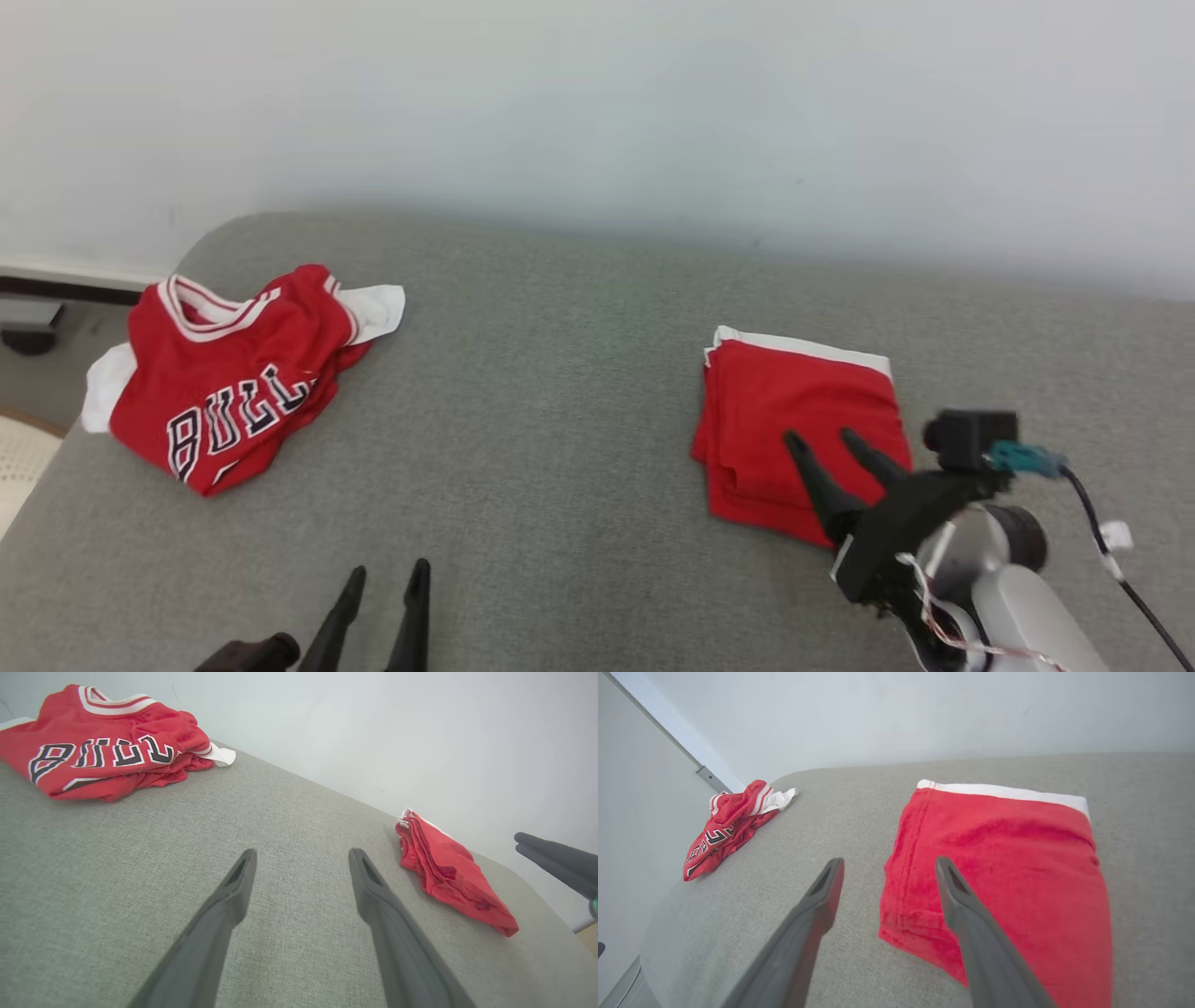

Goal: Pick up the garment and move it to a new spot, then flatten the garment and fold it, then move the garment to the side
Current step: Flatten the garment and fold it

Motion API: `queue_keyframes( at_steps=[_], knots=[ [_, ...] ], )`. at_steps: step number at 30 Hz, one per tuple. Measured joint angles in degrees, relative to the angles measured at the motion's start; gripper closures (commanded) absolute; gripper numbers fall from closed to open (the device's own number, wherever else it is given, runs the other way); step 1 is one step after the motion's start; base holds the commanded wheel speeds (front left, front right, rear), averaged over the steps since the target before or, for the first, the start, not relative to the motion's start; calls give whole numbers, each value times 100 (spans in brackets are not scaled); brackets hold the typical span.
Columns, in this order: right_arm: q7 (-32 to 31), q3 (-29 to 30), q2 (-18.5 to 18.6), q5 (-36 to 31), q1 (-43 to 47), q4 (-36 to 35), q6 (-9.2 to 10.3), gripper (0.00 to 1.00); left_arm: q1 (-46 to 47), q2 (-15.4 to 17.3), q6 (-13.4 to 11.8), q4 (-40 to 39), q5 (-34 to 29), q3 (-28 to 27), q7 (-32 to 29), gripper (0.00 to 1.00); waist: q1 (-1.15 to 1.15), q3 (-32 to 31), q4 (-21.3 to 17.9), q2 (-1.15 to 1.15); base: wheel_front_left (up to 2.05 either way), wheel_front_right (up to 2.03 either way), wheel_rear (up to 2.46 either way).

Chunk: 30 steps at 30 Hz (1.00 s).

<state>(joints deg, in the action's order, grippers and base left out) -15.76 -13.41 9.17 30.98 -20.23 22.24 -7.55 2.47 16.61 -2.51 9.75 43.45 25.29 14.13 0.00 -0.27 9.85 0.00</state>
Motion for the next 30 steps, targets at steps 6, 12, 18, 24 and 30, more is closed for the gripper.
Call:
queue_keyframes(
  at_steps=[6, 12, 18, 24, 30],
  knots=[
    [694, 871, -267, -626, 915, -931, 0, 0, -162, 37, -11, -125, -81, -383, 74, 0, 0, -110, -331, 0, 0, 0, 0],
    [1611, 1085, -513, -1071, 1863, -1341, 0, 0, -444, -112, 66, -352, -466, -1127, 91, 0, 0, -234, -764, 0, 0, 0, 0],
    [2045, 1316, -575, -1456, 2021, -1159, 0, 0, -625, -435, 366, -608, -925, -1872, 91, 0, 0, -328, -999, 0, 0, 0, 0],
    [2078, 1425, -606, -1585, 2037, -879, 0, 0, -780, -725, 762, -815, -1842, -2357, 92, 0, 0, -372, -1146, 0, 0, 0, 0],
    [1973, 1385, -609, -1748, 2043, -775, 0, 0, -959, -839, 867, -445, -2348, -2479, 92, 0, 0, -372, -1224, 0, 0, 0, 0]
  ],
)
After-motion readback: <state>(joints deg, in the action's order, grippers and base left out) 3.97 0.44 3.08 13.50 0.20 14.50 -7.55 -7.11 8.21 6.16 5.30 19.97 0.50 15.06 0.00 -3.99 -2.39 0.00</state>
